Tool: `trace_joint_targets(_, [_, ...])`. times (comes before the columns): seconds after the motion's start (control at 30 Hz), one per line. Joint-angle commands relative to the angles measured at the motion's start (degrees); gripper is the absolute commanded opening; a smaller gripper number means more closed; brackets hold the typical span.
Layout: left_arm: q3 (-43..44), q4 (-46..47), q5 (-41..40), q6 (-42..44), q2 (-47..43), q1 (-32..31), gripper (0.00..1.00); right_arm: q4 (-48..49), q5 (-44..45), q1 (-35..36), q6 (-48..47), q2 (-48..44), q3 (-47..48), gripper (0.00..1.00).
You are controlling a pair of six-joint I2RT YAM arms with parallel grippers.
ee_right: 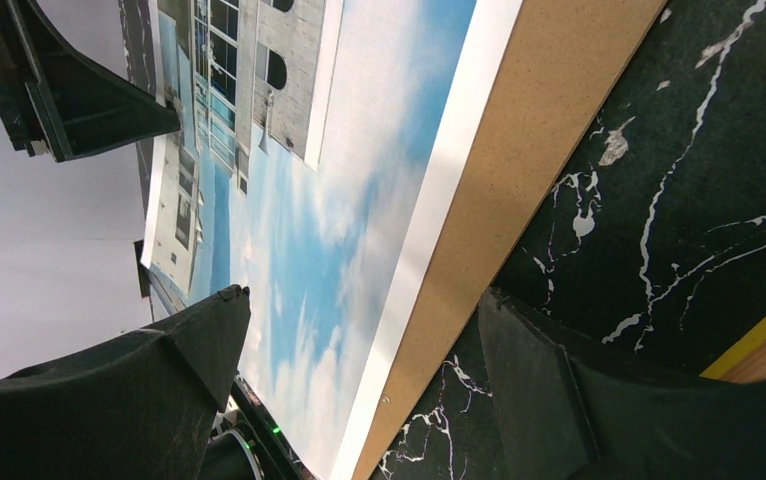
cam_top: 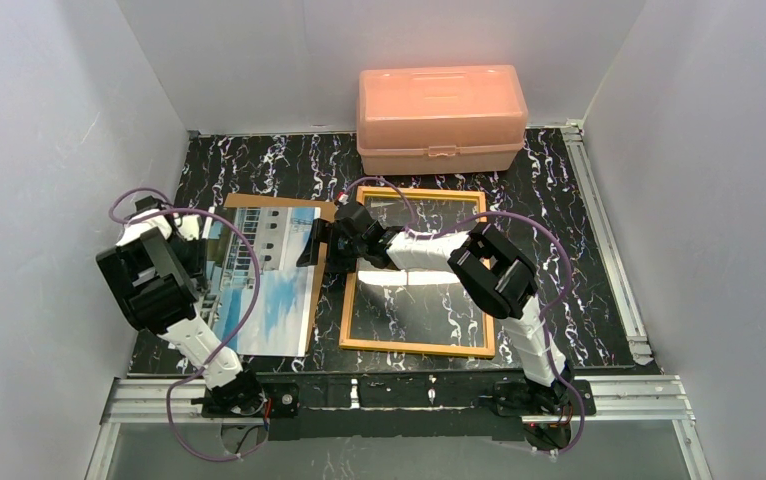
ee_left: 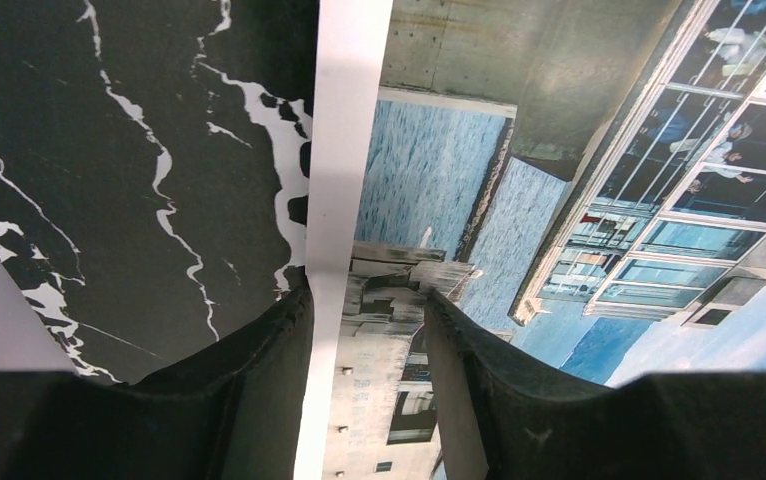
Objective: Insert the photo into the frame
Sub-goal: Turn over the photo at the center of the board.
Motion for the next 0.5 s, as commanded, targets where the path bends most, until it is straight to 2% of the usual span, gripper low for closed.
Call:
trace_joint_targets(0.0, [-2.4, -1.9, 3.2, -1.5, -1.2, -2.4, 0.42, -4.8, -0.5, 0.7, -0.1, 0.4, -1.8, 0.93])
trace_joint_targets(0.47, [-0.5, -5.5, 8.3, -3.9, -2.4, -3.7, 0.41, -4.9, -1.3, 0.8, -0.2, 0.9, -1.1, 0.93])
